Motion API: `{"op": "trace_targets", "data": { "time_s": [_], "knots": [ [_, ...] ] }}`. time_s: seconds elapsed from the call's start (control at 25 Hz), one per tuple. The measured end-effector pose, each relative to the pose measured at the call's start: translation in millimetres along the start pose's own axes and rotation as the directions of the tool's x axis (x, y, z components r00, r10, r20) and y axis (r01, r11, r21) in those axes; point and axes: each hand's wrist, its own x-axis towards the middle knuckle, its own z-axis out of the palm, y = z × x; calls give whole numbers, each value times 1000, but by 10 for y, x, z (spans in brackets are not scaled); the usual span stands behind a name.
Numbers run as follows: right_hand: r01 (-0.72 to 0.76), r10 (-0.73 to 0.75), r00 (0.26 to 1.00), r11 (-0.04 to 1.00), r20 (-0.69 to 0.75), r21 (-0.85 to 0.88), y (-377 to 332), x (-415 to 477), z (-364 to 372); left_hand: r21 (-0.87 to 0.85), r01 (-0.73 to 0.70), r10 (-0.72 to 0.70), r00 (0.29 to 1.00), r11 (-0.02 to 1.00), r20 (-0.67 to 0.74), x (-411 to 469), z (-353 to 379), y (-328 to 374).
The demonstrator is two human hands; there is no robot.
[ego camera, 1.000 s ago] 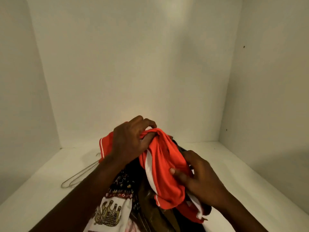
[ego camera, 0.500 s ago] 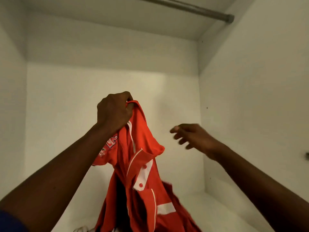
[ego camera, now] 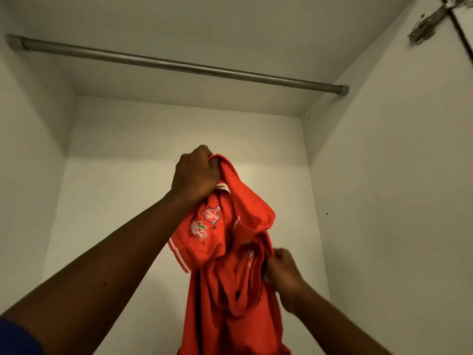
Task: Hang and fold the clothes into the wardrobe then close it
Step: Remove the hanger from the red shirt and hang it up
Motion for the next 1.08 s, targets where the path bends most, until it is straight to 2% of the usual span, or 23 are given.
{"op": "trace_targets", "data": {
  "time_s": [0.08,0.16,0.24,0.32,0.4,0.44,0.52,0.6,0.68,0.76,0.8,0.84,0.92,0.96,1.0,1.04,1.08],
  "knots": [
    [-72,76,997,976,-9,203,-300,277,-61,15,48,-49,995,999,82,-64,78,-88],
    [-87,70,995,948,68,307,-644,548,-147,124,36,-57,984,992,166,-173,157,-181],
    [-105,56,971,973,234,203,-910,598,-232,297,-17,-62,966,955,253,-258,189,-266],
    [-30,-5,886,997,464,68,-897,449,-304,352,69,-167,952,933,257,-274,191,-285],
    [138,-31,735,985,677,-105,-668,98,-270,231,237,-295,920,943,259,-272,239,-248],
    [250,-26,672,949,740,-194,-514,-95,-220,138,282,-311,903,950,296,-288,302,-209],
    [457,1,617,814,787,-359,-211,-319,-127,-20,321,-284,865,947,414,-410,452,-50],
    [611,-16,627,631,779,-478,-43,-352,-101,-140,373,-240,797,917,554,-606,605,134],
    [707,-152,671,427,726,-564,22,-290,-132,-164,396,-182,701,904,690,-860,707,239],
    [730,-385,676,232,629,-643,114,-154,-241,-136,417,-169,614,899,771,-1135,771,204],
    [742,-503,629,163,592,-651,170,-98,-304,-127,457,-184,575,880,797,-1281,789,162],
    [766,-584,545,56,601,-640,293,-31,-342,-125,510,-207,545,851,812,-1427,790,122],
    [779,-629,374,-186,681,-599,607,37,-332,-124,592,-265,526,797,808,-1669,765,45],
    [791,-627,311,-245,714,-560,817,17,-322,-121,610,-285,525,783,802,-1783,758,1],
    [811,-641,286,-234,712,-536,999,-20,-314,-126,624,-296,527,771,797,-1905,758,-69],
    [833,-656,318,-151,685,-532,1153,-50,-308,-144,641,-301,533,754,791,-2040,758,-152],
    [841,-662,398,-14,636,-541,1261,-80,-306,-176,665,-309,543,725,781,-2192,758,-245]
  ]
}}
